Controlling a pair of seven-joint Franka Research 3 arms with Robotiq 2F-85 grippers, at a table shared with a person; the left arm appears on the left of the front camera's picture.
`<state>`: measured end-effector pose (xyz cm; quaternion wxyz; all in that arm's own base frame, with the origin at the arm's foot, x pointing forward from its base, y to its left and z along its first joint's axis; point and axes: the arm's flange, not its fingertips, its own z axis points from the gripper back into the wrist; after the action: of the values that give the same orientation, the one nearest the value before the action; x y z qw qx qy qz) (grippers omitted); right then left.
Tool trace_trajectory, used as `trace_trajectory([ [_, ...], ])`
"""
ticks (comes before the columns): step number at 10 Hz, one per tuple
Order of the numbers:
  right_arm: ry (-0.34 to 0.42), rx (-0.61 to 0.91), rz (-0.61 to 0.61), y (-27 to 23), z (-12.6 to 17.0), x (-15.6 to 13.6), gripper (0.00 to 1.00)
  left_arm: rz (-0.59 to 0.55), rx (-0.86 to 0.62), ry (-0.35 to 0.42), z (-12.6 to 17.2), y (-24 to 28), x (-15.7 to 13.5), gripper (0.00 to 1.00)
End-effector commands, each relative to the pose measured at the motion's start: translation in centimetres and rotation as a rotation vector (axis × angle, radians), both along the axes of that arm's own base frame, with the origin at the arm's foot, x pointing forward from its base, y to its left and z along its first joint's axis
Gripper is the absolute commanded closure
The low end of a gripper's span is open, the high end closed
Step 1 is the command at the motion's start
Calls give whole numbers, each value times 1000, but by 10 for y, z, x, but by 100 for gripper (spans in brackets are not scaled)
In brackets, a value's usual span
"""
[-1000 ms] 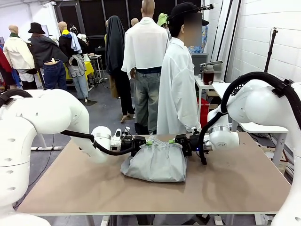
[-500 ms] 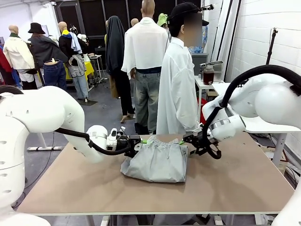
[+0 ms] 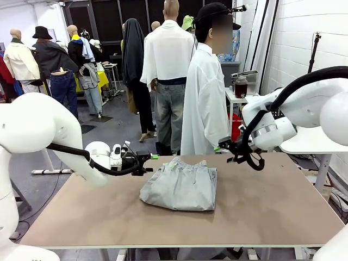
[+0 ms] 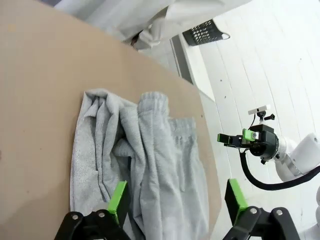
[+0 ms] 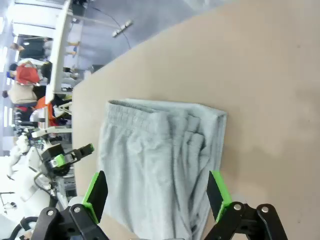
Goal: Fold the training pants.
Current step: Fold the Training pants in half.
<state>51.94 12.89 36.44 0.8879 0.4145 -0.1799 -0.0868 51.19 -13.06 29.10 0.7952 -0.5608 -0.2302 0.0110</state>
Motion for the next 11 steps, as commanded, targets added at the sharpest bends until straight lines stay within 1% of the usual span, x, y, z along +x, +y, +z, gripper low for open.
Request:
trace_trajectory([
  [1, -32, 30, 0, -4, -2, -16, 0, 48, -6, -69, 11, 7, -19, 0],
  [3, -35, 21, 15, -2, -2, -16, 0, 78, 2, -102, 24, 19, -25, 0],
  [4, -19, 17, -9, -4, 12, -6, 0, 77, -1, -113, 28, 22, -26, 0],
  [5, -19, 17, -9, -4, 12, -6, 0, 39, -1, -67, 26, 17, -14, 0],
  [11, -19, 17, -9, -4, 12, -6, 0, 39, -1, -67, 26, 17, -14, 0],
])
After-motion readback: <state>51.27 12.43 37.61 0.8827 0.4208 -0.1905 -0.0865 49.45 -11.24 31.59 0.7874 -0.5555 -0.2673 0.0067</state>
